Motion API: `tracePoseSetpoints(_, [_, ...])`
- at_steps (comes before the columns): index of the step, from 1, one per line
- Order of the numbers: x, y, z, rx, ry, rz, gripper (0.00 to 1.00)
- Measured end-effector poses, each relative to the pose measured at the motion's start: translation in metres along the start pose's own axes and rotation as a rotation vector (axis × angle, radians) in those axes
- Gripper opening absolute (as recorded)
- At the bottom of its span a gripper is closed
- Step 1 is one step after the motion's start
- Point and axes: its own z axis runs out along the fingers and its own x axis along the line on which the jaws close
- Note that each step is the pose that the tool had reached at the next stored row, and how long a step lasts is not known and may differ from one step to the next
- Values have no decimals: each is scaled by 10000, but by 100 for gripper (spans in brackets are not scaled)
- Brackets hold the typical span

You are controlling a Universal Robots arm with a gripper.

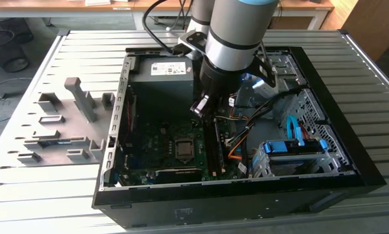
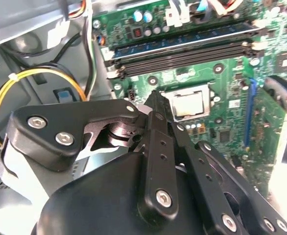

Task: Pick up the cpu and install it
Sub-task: 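Install the first cpu locking lever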

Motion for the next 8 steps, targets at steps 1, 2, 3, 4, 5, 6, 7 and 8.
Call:
tracePoseSetpoints(1, [-9, 14, 6, -17, -16, -4, 10])
tracePoseSetpoints(2, [-17, 28, 13, -35, -36, -8, 10])
tracePoseSetpoints(3, [-22, 45, 21, -61, -64, -11, 10])
tracePoseSetpoints(4, [-19, 65, 29, -93, -96, -16, 10])
tracePoseSetpoints(5, [-15, 89, 40, -122, -127, -21, 10])
tracePoseSetpoints(6, [-9, 114, 50, -148, -155, -23, 10])
tracePoseSetpoints(7, [1, 141, 62, -170, -178, -25, 10])
tracePoseSetpoints(8, [13, 164, 80, -182, -191, -28, 10])
